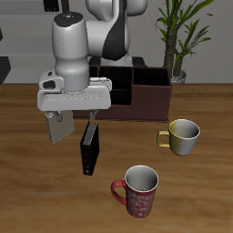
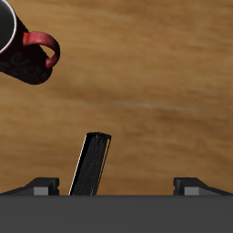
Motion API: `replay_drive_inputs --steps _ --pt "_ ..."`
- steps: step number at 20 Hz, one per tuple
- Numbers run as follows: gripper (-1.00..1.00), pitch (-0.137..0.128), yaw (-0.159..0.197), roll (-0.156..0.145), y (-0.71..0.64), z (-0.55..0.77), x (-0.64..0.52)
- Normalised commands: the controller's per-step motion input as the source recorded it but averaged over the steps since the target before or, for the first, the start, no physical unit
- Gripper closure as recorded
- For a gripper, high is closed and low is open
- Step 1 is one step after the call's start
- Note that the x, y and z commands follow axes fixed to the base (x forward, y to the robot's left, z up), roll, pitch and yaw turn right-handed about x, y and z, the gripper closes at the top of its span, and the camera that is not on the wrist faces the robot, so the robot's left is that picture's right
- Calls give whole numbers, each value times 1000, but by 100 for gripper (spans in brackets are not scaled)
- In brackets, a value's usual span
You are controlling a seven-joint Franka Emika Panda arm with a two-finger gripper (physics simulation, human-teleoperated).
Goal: Place the black book into the back desk caddy's front compartment
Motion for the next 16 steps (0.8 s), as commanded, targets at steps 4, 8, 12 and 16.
replay_drive_inputs --steps 4,8,12,16 --pt "-100 -18 -68 40 226 -342 123" --pt "-100 2 -63 22 167 -352 106" --pt "-100 3 35 25 188 -339 42" --pt "-100 25 -44 -18 -15 -323 -33"
